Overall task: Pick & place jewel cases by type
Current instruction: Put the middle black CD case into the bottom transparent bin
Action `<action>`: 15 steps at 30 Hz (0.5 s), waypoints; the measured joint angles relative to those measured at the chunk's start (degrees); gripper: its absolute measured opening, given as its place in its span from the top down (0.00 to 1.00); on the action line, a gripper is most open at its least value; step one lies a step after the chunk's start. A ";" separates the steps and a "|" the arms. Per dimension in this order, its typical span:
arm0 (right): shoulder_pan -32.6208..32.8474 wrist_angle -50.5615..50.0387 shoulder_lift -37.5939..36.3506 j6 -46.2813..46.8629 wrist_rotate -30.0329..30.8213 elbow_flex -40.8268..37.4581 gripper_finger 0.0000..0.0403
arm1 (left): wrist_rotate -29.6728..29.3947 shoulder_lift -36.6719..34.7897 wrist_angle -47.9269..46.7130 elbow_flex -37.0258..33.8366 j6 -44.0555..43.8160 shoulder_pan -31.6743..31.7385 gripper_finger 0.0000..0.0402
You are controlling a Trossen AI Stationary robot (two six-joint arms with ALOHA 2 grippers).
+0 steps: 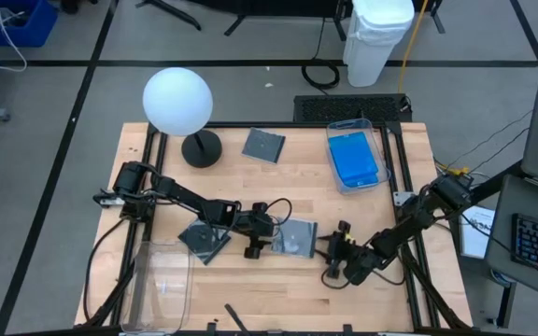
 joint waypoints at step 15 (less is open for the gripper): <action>-2.41 9.40 0.23 -11.36 1.88 0.07 0.55 | 0.23 0.00 -1.14 -0.15 -1.26 -0.08 0.41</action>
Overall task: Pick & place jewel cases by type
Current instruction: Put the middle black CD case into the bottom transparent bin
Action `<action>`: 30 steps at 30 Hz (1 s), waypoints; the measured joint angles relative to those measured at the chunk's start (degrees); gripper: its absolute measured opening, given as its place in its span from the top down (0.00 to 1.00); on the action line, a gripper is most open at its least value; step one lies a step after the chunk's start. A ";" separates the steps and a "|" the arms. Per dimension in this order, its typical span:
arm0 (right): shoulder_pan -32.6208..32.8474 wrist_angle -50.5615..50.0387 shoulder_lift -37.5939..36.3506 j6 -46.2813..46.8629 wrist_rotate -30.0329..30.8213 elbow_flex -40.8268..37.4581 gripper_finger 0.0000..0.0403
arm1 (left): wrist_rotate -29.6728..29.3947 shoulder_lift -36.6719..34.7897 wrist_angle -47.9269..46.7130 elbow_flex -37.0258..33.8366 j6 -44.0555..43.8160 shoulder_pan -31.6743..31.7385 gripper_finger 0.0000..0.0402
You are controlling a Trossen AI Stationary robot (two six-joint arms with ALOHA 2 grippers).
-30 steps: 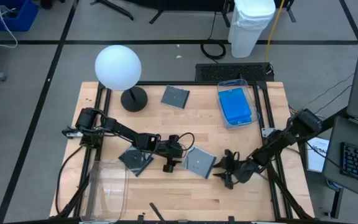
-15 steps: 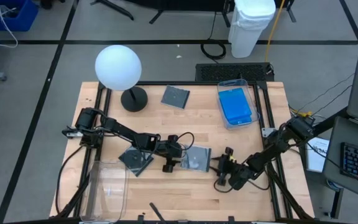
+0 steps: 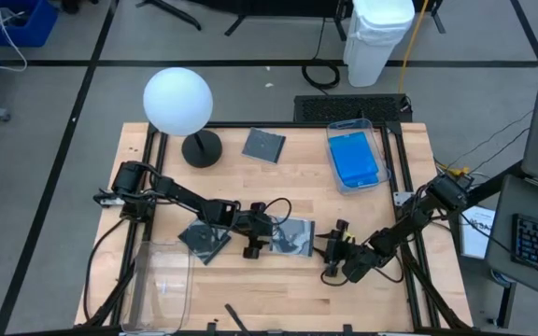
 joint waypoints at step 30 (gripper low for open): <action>-4.13 -14.13 -4.73 11.65 -20.33 4.10 0.57 | 1.24 -0.12 -4.69 0.35 0.55 0.01 0.41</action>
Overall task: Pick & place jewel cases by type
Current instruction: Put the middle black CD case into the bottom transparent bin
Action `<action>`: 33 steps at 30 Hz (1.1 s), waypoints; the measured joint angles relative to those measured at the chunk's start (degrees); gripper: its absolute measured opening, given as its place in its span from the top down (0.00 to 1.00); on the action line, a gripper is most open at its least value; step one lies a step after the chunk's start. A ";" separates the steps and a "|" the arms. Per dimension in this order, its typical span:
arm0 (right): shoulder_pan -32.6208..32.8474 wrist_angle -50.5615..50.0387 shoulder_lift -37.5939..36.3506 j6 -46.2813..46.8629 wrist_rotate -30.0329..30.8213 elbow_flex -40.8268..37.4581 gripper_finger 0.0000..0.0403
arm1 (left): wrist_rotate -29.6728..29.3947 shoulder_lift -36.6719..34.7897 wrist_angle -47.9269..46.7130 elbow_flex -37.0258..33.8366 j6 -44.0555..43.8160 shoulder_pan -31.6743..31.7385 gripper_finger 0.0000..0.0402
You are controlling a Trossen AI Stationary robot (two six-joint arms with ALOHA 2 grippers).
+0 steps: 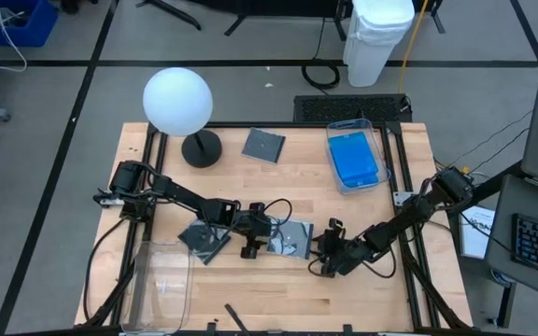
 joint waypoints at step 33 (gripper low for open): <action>-6.79 -6.71 0.07 -4.31 -4.24 -0.10 0.35 | -0.85 -3.16 -3.94 -0.20 0.17 0.08 0.41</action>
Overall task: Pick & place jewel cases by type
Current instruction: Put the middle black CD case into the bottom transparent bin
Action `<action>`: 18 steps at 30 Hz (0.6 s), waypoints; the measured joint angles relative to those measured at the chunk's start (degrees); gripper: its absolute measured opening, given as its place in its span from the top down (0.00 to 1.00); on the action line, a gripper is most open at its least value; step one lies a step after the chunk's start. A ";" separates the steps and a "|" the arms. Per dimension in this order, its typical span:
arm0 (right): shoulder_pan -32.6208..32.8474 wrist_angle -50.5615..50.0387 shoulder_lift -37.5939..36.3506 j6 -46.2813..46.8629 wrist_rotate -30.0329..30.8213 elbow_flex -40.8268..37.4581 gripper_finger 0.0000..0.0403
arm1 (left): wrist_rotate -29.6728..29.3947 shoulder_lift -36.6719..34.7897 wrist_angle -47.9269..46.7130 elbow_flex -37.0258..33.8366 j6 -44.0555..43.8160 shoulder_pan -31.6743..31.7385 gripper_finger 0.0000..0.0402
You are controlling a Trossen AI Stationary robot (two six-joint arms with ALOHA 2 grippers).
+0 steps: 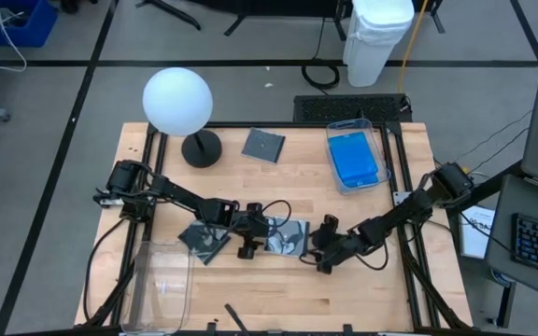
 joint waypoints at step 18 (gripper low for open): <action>0.22 -0.60 -2.42 -11.31 2.63 6.33 0.41 | 0.06 -0.07 -2.38 -0.12 -0.95 -0.04 0.41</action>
